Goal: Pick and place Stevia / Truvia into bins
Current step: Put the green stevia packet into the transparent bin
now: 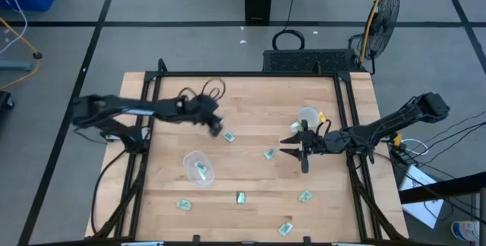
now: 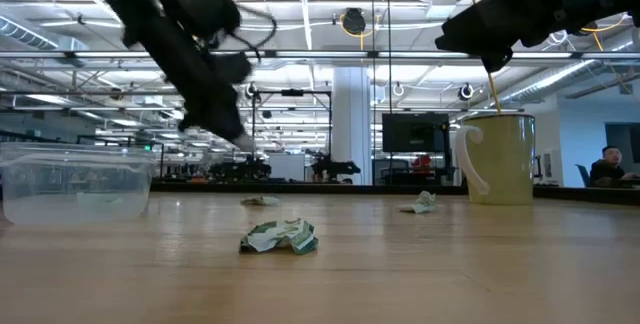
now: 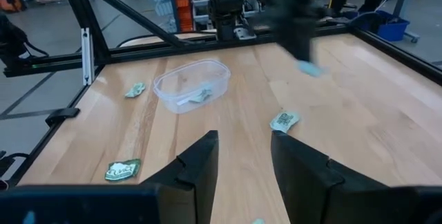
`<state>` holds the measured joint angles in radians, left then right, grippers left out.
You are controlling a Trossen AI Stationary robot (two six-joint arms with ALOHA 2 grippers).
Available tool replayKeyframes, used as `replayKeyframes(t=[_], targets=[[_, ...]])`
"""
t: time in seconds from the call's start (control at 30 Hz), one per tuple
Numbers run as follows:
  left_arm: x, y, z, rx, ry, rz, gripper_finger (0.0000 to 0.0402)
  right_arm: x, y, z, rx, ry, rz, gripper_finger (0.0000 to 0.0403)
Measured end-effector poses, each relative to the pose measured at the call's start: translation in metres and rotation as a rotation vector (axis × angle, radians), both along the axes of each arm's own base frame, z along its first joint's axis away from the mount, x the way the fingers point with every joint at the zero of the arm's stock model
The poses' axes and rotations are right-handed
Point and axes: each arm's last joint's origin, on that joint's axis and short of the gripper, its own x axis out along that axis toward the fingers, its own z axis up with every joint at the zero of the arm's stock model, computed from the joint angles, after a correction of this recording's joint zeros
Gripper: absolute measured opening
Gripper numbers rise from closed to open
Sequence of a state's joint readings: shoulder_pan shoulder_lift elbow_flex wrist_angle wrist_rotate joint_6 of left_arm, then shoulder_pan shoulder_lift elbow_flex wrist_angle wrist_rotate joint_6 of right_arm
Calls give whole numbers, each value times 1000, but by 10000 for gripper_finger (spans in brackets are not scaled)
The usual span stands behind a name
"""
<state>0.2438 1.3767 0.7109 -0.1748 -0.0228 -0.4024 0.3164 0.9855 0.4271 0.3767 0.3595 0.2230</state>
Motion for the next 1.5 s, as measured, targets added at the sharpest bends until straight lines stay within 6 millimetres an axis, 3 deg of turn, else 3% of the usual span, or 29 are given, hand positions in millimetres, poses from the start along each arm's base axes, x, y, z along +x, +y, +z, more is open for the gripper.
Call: replayKeyframes(t=[0.1,0.23,0.37,0.5,0.7,0.93,1.17,1.33,1.5], targets=[[-20,-45,22,-42,29,-105,2,0,0,0,1,1,8,125],[-41,-106,36,-60,19,-204,2,0,1,0,5,4,23,125],[-54,-157,32,-40,-2,-262,2,0,1,0,5,3,22,125],[-59,-182,12,3,58,-201,10,0,1,0,5,4,23,125],[-54,-193,-16,2,180,-192,51,0,1,0,3,3,23,125],[-51,-188,-23,68,223,-198,134,1,1,-1,-12,10,26,125],[-44,-172,8,146,98,-193,160,18,1,-19,-43,111,5,125],[-35,-154,38,280,-25,-167,154,51,2,-30,-26,218,37,125],[-24,-135,48,342,-77,-156,152,78,-3,-58,-97,439,-53,125]])
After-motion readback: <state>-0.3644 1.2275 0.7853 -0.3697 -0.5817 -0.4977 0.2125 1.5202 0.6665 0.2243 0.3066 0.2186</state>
